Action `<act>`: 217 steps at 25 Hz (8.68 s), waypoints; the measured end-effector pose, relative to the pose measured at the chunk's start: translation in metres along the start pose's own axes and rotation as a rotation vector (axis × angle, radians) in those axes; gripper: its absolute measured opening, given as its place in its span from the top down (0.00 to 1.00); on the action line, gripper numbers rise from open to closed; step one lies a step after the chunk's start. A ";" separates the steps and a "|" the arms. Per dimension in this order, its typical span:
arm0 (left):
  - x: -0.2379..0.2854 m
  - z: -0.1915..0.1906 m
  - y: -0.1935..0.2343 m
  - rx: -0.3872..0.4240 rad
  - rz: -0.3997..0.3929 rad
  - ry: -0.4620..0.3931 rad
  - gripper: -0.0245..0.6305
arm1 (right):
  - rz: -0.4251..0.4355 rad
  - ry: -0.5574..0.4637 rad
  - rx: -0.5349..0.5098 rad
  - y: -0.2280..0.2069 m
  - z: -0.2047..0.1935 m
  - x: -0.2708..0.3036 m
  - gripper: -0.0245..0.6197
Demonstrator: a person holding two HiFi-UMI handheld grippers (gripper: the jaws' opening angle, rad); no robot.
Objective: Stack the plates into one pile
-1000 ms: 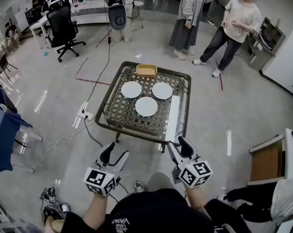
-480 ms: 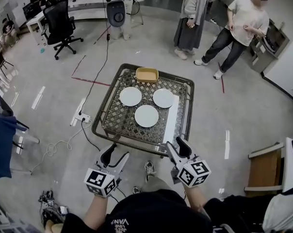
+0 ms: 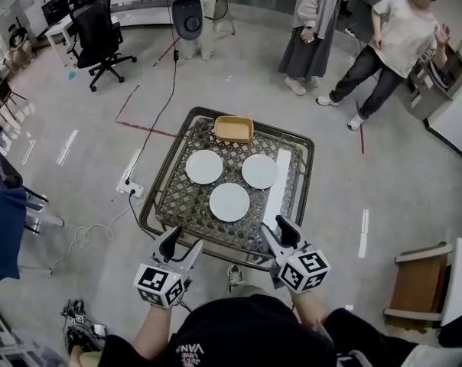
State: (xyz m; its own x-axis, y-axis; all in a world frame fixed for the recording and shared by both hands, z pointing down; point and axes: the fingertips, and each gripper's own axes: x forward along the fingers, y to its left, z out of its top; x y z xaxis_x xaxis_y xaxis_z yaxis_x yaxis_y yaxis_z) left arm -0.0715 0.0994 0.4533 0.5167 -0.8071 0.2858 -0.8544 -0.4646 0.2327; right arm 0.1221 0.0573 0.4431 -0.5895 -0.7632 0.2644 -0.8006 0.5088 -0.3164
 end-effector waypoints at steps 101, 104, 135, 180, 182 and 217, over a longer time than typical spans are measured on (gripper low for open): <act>0.267 -0.118 0.254 -0.292 -0.044 0.594 0.50 | -0.157 0.444 0.249 -0.079 -0.138 0.376 0.64; 0.268 -0.118 0.255 -0.291 -0.046 0.602 0.49 | -0.156 0.447 0.242 -0.078 -0.137 0.377 0.63; 0.325 -0.096 0.088 -0.129 -0.347 0.561 0.47 | -0.440 0.324 0.232 -0.202 -0.116 0.236 0.57; 0.317 -0.088 0.113 -0.315 -0.274 0.565 0.44 | -0.303 0.332 0.287 -0.169 -0.111 0.261 0.57; 0.304 -0.087 0.132 -0.328 -0.226 0.551 0.44 | -0.251 0.358 0.266 -0.151 -0.114 0.275 0.57; 0.258 -0.122 0.240 -0.380 0.001 0.576 0.44 | -0.066 0.493 0.098 -0.074 -0.137 0.378 0.54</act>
State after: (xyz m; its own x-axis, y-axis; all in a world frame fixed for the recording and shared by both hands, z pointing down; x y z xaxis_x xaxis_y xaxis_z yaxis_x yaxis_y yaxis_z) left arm -0.1368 -0.1759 0.6967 0.5526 -0.4366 0.7100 -0.8307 -0.2192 0.5117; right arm -0.0560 -0.2147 0.6914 -0.5377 -0.5013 0.6779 -0.8378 0.4082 -0.3627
